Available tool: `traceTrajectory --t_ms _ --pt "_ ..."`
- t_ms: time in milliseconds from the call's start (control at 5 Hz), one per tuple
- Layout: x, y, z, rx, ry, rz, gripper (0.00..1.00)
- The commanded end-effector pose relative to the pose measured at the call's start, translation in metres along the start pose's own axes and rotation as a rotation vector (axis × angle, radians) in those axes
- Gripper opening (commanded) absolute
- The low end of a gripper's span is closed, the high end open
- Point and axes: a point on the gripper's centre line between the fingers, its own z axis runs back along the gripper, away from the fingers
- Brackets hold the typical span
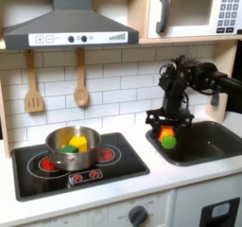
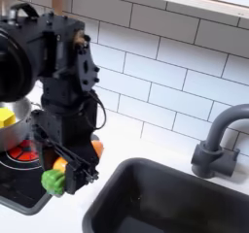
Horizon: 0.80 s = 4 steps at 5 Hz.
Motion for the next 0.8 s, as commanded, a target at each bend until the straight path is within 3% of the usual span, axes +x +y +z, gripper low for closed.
traceTrajectory --t_ms 0,200,600 --pt "0.008 -0.025 0.001 0.002 0.009 -0.064 0.00" --pt "0.011 -0.035 0.000 0.010 0.016 -0.106 0.00" --pt "0.021 -0.045 0.004 0.016 -0.003 -0.135 0.00"
